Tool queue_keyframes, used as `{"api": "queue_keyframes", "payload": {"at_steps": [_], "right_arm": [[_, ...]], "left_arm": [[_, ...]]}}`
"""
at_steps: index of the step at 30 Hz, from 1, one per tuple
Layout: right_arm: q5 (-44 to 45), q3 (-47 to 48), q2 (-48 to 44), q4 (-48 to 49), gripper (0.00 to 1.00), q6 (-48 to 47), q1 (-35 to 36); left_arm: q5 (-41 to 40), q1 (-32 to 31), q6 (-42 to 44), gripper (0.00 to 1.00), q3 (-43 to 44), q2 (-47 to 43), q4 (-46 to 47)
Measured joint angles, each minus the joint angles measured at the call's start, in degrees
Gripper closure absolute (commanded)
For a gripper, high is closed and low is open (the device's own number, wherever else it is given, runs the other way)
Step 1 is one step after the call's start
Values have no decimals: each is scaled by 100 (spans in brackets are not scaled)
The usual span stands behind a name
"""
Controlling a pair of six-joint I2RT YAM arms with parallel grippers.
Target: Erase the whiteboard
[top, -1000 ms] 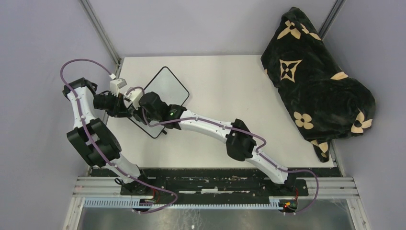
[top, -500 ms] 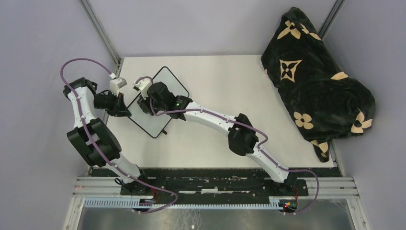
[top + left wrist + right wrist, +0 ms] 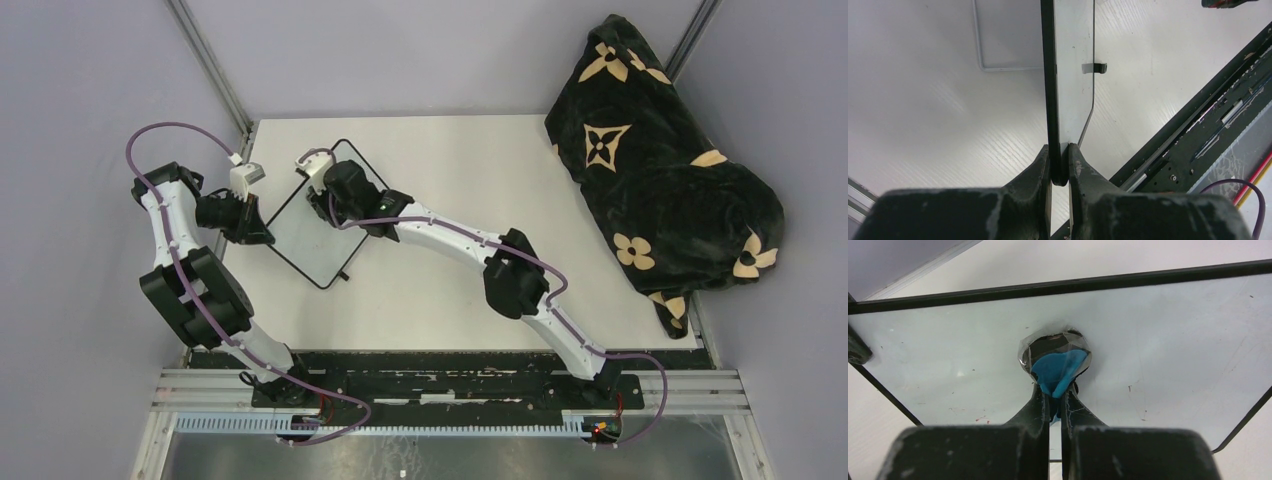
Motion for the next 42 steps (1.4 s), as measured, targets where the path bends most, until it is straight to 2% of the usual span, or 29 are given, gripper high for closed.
{"api": "queue_keyframes", "payload": {"at_steps": [12,19,29,34,42], "right_arm": [[205,-527,-79,33,99,-70,741],[85,-560,-79,-11,99,-15,868],[50,-774,-94,240,100,-4,776],[179,-1412,-352,343,100,-37,638],[341,-2398,-671,345,99,-42,-28]], "left_arm": [[-44,28,2,97,0,-2,-46],[-37,28,4,97,0,0,-87],[-46,26,4,97,0,0,-33],[-46,26,2,97,0,0,-42],[24,11,2,97,0,0,-79]]}}
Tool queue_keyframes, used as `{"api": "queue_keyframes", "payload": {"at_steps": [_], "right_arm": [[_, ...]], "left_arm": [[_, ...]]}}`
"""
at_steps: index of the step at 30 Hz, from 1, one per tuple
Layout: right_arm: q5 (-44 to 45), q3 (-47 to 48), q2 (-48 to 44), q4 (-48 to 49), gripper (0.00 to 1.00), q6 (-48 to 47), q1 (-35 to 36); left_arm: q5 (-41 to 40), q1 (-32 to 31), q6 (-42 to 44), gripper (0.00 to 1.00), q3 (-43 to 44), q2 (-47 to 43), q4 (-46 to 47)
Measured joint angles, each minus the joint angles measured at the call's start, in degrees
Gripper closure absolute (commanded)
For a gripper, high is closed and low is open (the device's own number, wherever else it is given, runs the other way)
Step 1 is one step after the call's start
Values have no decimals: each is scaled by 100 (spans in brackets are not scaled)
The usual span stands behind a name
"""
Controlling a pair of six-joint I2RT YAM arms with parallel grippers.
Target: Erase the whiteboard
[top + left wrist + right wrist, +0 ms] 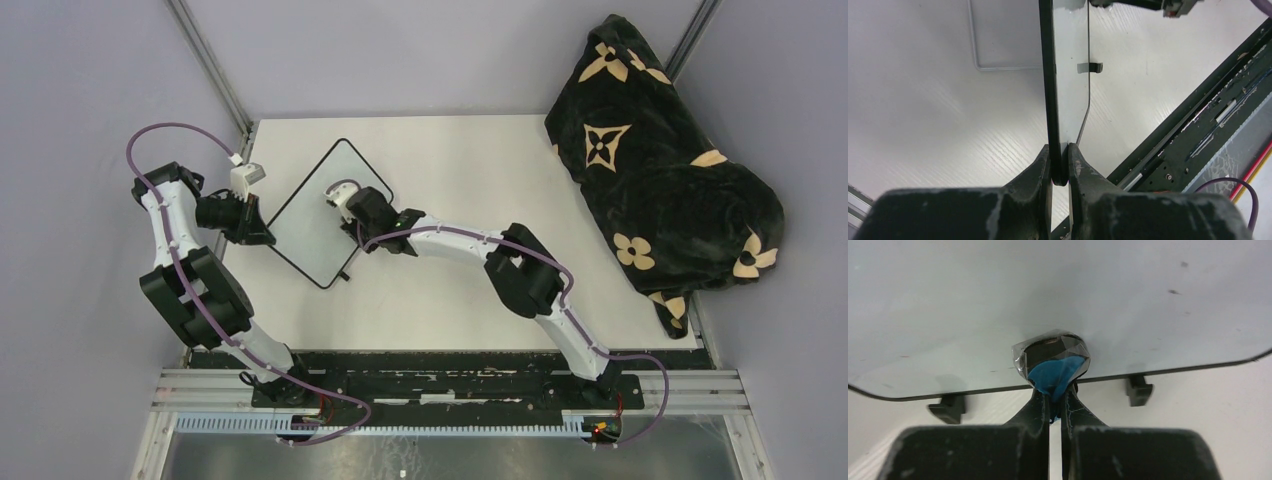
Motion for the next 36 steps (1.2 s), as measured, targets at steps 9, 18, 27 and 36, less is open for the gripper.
{"api": "queue_keyframes", "payload": {"at_steps": [9,18,27,36], "right_arm": [[66,136,-2,-354,100,-57,-234],[201,302,-216,-531,100,219,-293],[1023,-188,-1993,-1080,100,90,-896],[1740,-1117,-3307,-1150,99,-162,-1392]], "left_arm": [[-4,-11,0,97,2,0,-37],[-50,-11,0,97,2,0,-55],[-188,-44,-85,97,105,0,-155],[-391,-90,-420,71,254,0,-238]]}}
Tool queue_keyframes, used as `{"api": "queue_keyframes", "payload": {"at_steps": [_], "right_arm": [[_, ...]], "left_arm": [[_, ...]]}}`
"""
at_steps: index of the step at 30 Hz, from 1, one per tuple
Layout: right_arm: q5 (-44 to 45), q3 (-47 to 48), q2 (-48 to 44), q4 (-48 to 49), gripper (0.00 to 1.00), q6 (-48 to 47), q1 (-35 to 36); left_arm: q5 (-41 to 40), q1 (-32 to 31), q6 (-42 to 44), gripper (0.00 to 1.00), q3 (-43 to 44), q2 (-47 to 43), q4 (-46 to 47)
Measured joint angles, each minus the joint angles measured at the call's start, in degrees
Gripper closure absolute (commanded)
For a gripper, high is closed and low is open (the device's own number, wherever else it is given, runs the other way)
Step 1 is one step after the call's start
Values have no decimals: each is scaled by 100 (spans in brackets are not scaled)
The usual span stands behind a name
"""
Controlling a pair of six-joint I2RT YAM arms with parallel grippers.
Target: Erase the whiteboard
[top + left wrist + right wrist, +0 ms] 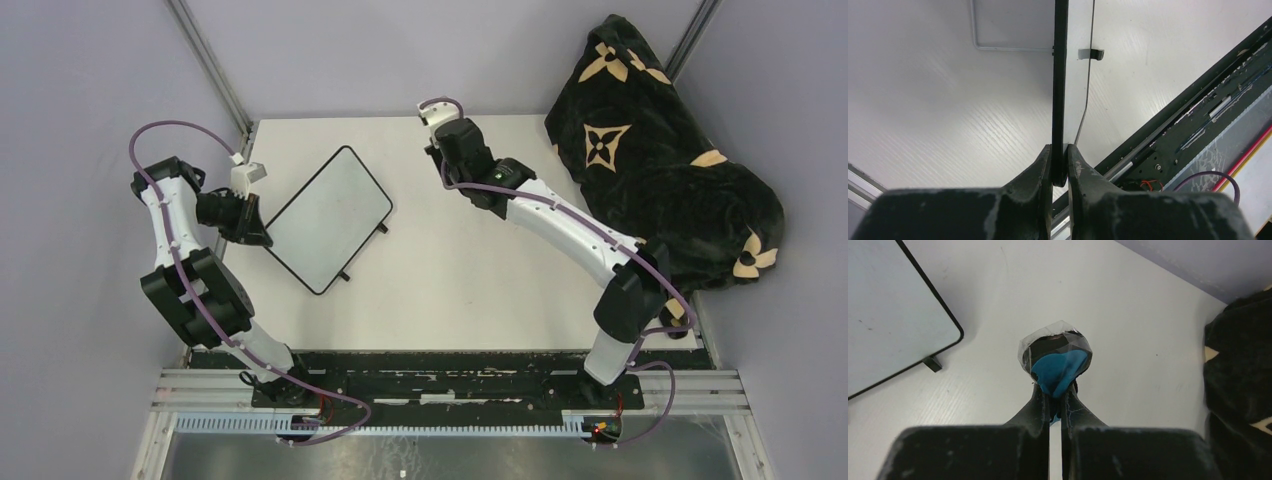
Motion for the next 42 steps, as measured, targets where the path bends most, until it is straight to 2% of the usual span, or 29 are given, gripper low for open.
{"api": "queue_keyframes", "payload": {"at_steps": [3,10,11,12,13,18,25,33,38,42], "right_arm": [[55,-219,7,-96,100,-11,-48],[55,-308,0,-361,100,0,-173],[55,-308,-4,-382,100,2,-186],[52,-310,-22,-428,100,13,-212],[52,-313,-42,-472,100,15,-234],[52,-391,-365,-726,99,13,-350],[83,-492,-776,-990,100,-74,-553],[81,-566,-820,-1344,99,-87,-844],[28,-275,-675,-1729,100,-39,-994],[-76,328,-295,-2079,99,111,-1088]], "left_arm": [[-76,-20,-52,53,20,-2,15],[-87,-39,-251,34,227,-4,44],[-72,-39,-284,17,273,-7,42],[-57,-39,-323,7,326,-7,48],[-42,-39,-376,4,393,-7,55],[66,-39,-885,0,518,-146,345],[-350,-37,-2170,1,501,-907,1700],[-1834,48,-3659,1,125,-1668,3464],[-3108,48,-3956,1,-485,-1703,4076],[-3689,59,-3952,1,-1226,-1716,4360]]}}
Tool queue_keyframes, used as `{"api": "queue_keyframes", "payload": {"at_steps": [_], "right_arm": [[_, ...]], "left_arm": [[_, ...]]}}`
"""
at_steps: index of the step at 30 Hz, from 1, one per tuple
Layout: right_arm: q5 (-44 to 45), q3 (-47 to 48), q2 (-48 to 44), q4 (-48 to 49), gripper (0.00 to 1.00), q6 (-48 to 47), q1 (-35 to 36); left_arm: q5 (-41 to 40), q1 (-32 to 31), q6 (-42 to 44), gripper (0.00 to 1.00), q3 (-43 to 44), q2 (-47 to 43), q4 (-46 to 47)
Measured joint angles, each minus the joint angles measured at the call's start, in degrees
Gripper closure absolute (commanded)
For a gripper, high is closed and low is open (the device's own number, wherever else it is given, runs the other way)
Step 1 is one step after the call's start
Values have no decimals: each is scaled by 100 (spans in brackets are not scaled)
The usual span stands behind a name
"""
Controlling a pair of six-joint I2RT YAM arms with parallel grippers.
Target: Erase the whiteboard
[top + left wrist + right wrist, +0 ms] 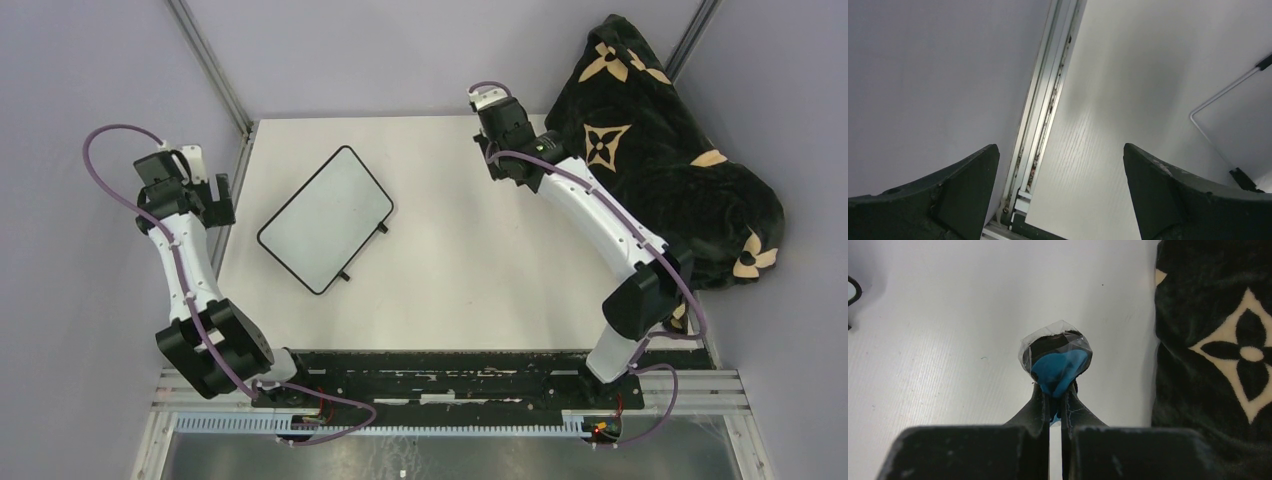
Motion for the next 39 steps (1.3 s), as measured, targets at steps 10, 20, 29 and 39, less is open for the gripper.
{"api": "queue_keyframes", "payload": {"at_steps": [10,20,29,39], "right_arm": [[-398,463,774,-866,100,498,-258],[-619,-70,839,-1134,100,772,-483],[-1196,-1392,1178,-1016,99,1064,-940],[-1416,-1572,1285,-885,58,1137,-1091]], "left_arm": [[-170,26,2,1,-949,2,76],[15,385,-162,1,-1123,492,365],[511,516,-417,1,-1263,892,551],[920,538,-448,1,-1279,1054,728]]}}
